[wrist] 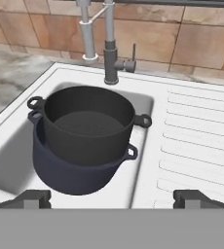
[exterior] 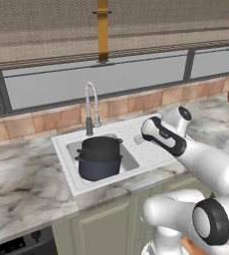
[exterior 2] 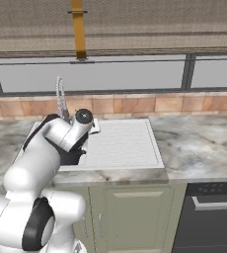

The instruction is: Pick the pot and pot and place them in the sink. Then turn on the water.

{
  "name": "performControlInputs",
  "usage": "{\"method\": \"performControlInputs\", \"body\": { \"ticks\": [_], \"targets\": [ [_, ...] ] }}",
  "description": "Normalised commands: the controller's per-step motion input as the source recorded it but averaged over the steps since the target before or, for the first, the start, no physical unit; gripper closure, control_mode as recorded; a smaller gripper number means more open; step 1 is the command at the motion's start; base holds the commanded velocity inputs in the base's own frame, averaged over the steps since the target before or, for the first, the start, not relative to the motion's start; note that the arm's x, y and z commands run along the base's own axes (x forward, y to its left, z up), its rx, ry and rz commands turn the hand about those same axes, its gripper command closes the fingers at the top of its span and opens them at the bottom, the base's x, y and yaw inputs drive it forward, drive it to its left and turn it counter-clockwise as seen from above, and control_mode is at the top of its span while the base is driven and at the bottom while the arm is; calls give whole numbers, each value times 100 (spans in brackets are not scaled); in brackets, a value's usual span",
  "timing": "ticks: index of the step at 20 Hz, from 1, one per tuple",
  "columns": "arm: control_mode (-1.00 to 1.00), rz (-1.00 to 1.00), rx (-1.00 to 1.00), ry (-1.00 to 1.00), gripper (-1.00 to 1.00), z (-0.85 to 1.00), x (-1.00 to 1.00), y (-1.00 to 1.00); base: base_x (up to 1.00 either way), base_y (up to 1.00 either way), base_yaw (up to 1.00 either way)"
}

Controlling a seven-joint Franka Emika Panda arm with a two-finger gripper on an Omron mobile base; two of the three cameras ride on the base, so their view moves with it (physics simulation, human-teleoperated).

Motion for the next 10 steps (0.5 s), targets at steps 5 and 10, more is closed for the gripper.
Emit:
{"method": "performControlInputs", "body": {
  "ticks": [5, 10],
  "targets": [
    [100, 0, 0, 0, -100, 0, 0, 0, 29, -41, 38],
    [100, 0, 0, 0, -100, 0, 0, 0, 16, -60, 17]
  ]
}}
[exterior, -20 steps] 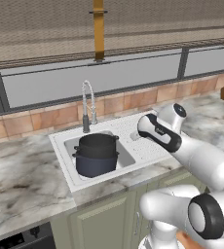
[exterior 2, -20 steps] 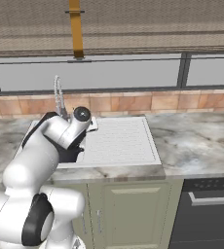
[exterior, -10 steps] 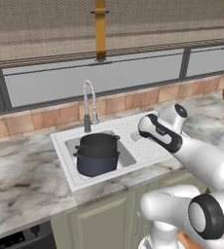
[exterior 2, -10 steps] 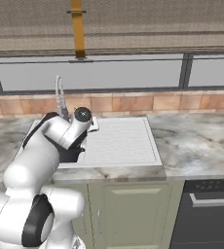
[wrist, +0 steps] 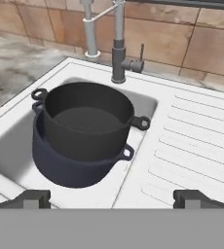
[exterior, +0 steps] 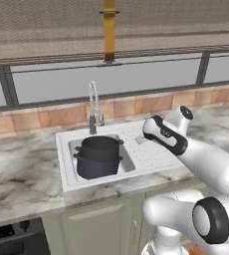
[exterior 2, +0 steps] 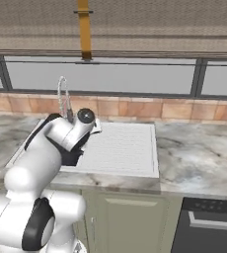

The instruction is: Pick the pot and pot and place them in the sink. Then turn on the water.

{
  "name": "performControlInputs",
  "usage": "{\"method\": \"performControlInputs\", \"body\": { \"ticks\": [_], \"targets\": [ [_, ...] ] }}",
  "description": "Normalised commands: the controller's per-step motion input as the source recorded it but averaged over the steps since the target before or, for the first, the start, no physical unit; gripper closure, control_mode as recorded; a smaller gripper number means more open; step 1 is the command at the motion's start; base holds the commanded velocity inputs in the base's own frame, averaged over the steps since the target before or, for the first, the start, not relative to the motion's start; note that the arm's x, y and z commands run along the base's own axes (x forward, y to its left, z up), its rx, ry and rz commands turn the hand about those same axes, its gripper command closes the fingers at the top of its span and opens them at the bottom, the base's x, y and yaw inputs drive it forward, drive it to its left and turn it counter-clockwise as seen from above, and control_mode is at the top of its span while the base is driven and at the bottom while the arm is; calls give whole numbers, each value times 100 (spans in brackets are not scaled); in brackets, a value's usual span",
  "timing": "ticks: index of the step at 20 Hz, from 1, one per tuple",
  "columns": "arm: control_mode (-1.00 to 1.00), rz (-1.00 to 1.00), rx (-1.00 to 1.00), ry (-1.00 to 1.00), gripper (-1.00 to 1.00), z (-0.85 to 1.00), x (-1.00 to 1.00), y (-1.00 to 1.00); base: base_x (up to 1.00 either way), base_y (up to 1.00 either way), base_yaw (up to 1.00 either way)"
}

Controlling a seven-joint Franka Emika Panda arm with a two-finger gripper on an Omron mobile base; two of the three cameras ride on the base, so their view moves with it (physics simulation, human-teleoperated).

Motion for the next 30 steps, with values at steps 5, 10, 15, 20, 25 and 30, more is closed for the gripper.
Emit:
{"method": "performControlInputs", "body": {
  "ticks": [5, 10, 15, 20, 25, 30],
  "targets": [
    [100, 0, 0, 0, -100, 0, 0, 0, 38, -67, -1],
    [100, 0, 0, 0, -100, 0, 0, 0, 49, 4, -5],
    [100, 0, 0, 0, -100, 0, 0, 0, 38, 56, -1],
    [-100, 0, 0, 0, -100, 0, 0, 0, 9, 3, 0],
    [-100, 0, 0, 0, -100, 0, 0, 0, 0, 0, 0],
    [-100, -5, -19, -3, -100, 3, -3, 88, 0, 0, 0]
  ]
}}
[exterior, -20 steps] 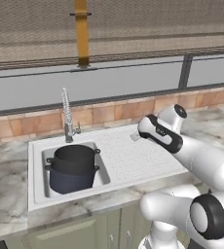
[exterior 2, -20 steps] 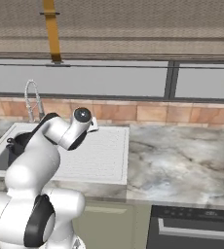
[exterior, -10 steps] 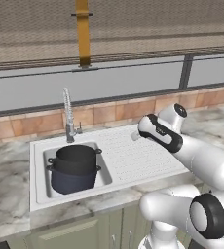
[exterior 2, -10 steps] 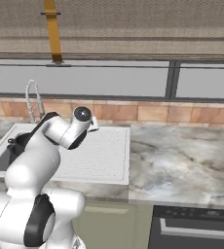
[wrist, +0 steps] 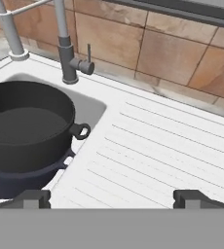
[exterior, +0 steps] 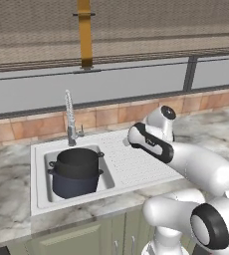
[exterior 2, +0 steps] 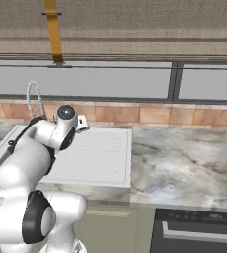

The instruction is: Pick the pot and pot and place them in the sink. Then turn on the water.

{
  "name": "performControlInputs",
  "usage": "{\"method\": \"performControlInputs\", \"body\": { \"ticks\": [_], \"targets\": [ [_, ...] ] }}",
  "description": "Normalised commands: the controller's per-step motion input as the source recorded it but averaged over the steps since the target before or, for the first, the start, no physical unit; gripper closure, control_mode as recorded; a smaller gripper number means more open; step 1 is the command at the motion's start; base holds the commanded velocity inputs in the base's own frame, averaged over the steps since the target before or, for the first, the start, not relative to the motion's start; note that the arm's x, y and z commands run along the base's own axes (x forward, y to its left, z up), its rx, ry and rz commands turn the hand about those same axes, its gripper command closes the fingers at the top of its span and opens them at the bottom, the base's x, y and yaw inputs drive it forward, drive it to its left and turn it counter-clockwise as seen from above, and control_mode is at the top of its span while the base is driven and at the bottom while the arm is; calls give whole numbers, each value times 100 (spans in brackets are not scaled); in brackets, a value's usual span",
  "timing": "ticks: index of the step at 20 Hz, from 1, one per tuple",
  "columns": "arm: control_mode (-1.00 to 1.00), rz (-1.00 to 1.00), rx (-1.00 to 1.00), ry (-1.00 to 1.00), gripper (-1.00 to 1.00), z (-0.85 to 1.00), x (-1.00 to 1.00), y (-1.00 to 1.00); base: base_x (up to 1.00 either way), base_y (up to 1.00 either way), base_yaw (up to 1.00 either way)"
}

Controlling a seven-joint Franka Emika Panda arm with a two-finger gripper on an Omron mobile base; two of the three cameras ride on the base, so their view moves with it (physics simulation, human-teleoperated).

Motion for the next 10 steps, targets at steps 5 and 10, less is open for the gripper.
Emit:
{"method": "performControlInputs", "body": {
  "ticks": [5, 10],
  "targets": [
    [-100, 0, 0, 0, -100, 0, 0, 2, 0, 0, 0],
    [-100, 0, 0, 0, -100, 0, 0, 0, 0, 0, 0]
  ]
}}
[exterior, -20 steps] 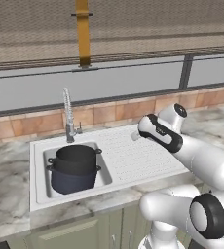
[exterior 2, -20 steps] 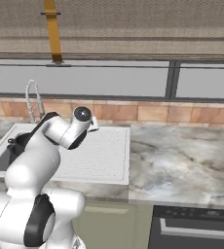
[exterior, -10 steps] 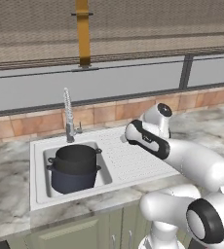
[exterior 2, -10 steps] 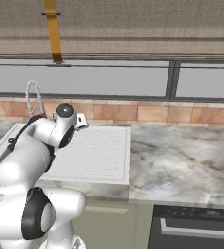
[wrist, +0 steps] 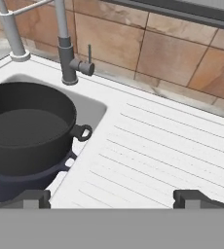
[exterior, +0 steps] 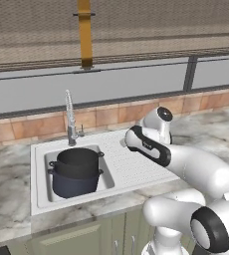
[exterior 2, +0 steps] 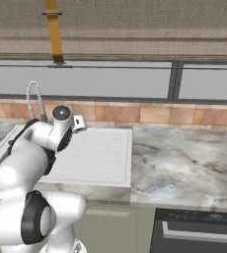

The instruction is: Pick the pot and pot and place them in the sink. Then turn on the water.

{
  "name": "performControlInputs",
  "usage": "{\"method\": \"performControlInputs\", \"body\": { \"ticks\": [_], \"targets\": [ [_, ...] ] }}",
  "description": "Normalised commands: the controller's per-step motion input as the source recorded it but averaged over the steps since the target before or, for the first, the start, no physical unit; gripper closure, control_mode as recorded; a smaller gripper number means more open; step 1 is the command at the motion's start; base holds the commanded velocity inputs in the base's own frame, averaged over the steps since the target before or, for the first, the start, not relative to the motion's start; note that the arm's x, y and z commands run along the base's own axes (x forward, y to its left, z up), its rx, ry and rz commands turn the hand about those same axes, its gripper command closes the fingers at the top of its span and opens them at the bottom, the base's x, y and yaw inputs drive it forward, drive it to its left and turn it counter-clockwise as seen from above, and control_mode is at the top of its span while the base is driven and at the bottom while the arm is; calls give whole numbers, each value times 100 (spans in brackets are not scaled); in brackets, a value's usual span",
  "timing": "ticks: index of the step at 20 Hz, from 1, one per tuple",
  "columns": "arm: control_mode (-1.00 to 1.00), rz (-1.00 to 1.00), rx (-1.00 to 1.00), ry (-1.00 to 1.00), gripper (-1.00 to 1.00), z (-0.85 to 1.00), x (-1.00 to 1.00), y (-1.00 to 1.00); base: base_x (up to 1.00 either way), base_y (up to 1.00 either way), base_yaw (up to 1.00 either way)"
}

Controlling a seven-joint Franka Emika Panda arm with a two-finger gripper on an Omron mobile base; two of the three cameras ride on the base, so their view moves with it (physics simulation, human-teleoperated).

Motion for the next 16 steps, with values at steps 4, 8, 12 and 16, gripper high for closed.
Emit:
{"method": "performControlInputs", "body": {
  "ticks": [4, 8, 12, 16],
  "targets": [
    [-100, 0, 0, 0, -100, 0, 0, 0, 0, 0, 0],
    [-100, 0, 0, -2, -100, 0, 0, 0, 0, 0, 0],
    [-100, 0, 0, -1, -100, 0, 2, 0, 0, 0, 0],
    [-100, 0, 0, -1, -100, 0, 13, 0, 0, 0, 0]
  ]
}}
